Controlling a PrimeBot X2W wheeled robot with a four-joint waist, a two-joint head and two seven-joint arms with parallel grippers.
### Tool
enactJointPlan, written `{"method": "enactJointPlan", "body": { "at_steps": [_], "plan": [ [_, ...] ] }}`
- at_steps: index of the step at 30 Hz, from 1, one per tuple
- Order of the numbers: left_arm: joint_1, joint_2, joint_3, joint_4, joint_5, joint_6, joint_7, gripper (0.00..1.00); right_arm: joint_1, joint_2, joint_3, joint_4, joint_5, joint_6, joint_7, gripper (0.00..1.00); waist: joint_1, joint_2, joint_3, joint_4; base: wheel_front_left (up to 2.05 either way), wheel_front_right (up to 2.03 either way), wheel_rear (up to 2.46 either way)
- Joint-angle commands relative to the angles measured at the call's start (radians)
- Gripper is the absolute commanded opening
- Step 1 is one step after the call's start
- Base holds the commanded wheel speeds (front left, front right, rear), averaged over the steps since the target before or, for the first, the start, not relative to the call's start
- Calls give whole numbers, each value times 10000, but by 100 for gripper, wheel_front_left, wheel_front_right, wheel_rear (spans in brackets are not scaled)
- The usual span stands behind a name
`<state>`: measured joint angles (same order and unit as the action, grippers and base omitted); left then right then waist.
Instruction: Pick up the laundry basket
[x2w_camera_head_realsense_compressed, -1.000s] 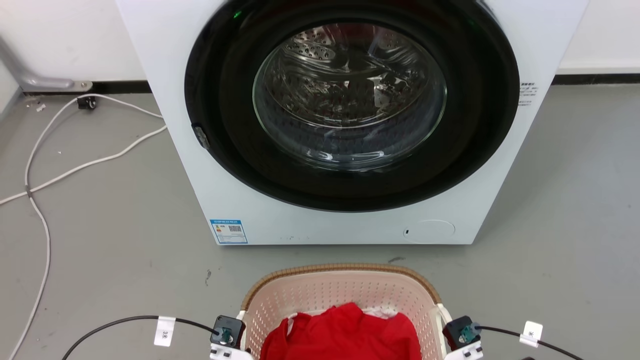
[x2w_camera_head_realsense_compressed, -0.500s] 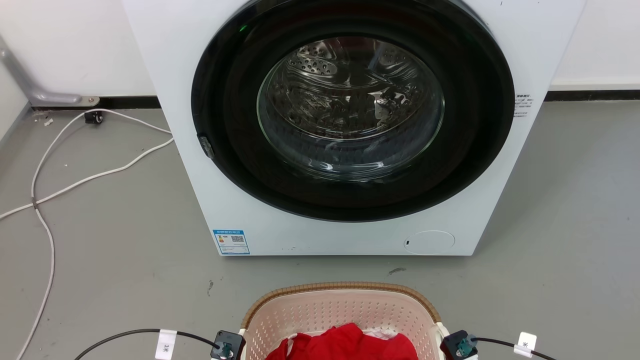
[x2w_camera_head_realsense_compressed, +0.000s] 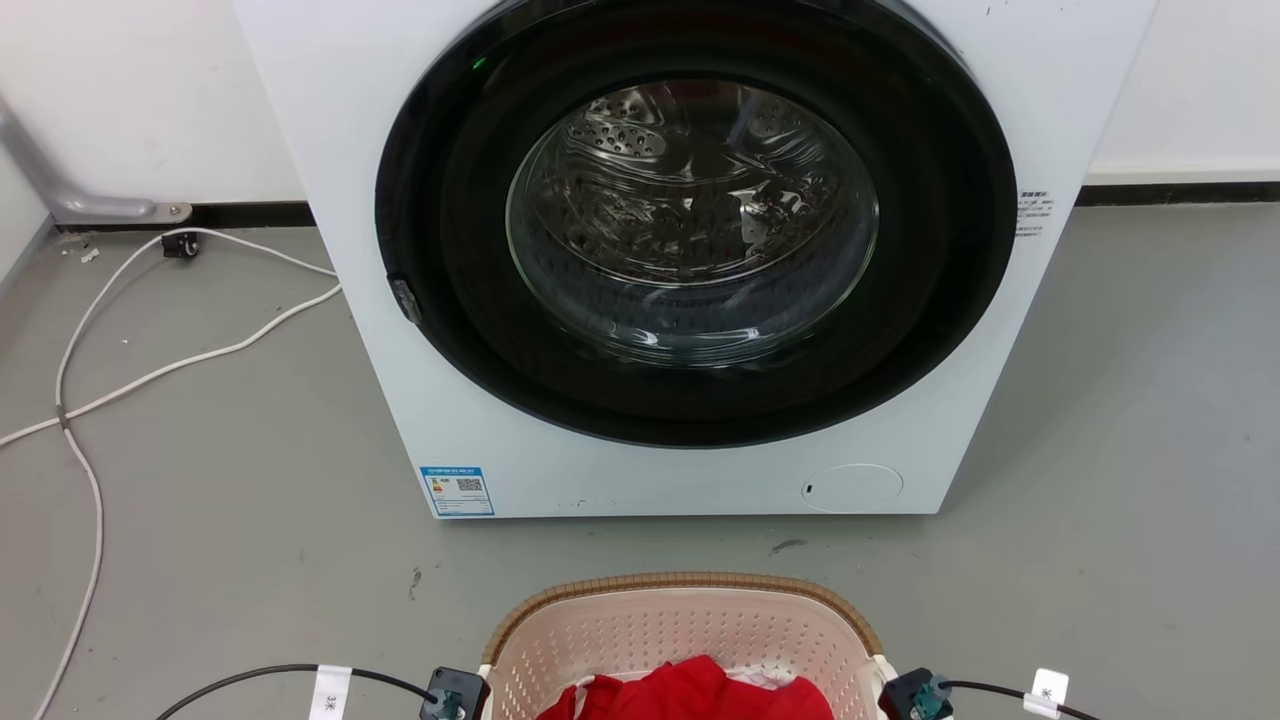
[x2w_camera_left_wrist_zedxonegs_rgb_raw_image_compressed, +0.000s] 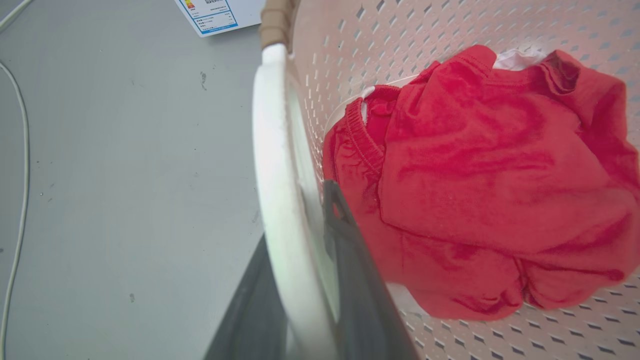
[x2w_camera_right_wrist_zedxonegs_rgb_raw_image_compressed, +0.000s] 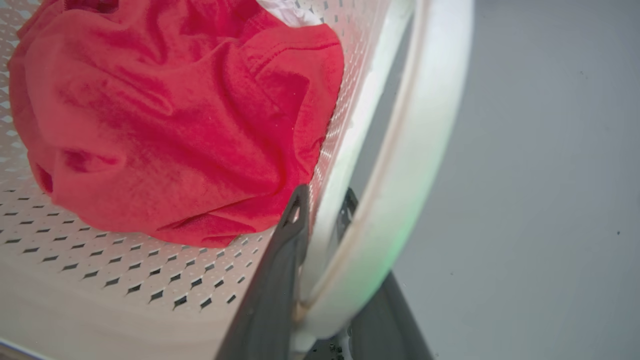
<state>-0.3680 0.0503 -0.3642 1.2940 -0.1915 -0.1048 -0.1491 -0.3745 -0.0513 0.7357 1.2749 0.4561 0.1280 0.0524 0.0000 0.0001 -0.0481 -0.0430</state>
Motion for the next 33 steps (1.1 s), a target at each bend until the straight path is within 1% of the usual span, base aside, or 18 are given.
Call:
{"method": "enactJointPlan", "body": {
  "at_steps": [1,33],
  "plan": [
    [32,1,-65,-100,-25,4,-68,0,-59,18,155,23,-23,49,51,0,0,-1,-7,-13,0,0,0],
    [61,85,-443,-99,-356,84,-97,0,-138,6,969,109,840,51,126,0,0,-1,-67,-56,0,0,0]
  ]
}}
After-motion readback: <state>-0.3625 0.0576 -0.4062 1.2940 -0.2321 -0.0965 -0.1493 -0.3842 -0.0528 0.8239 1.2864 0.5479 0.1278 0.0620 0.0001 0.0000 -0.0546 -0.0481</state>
